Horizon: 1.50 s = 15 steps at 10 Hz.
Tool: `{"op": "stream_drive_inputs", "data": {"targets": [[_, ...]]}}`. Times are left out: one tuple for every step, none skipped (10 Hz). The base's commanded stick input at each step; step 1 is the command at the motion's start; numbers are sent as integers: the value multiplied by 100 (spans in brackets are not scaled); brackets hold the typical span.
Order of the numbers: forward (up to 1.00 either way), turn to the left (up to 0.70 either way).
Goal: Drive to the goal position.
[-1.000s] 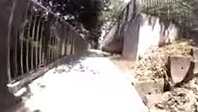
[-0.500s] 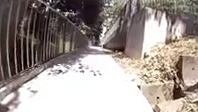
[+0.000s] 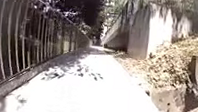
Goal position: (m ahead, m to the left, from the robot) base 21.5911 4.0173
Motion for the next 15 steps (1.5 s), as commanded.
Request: {"op": "stream_drive_inputs", "data": {"targets": [[50,0],[50,0],[50,0],[50,0],[50,0],[50,0],[50,0],[50,0],[50,0],[50,0],[50,0],[50,0],[50,0],[50,0],[50,0]]}}
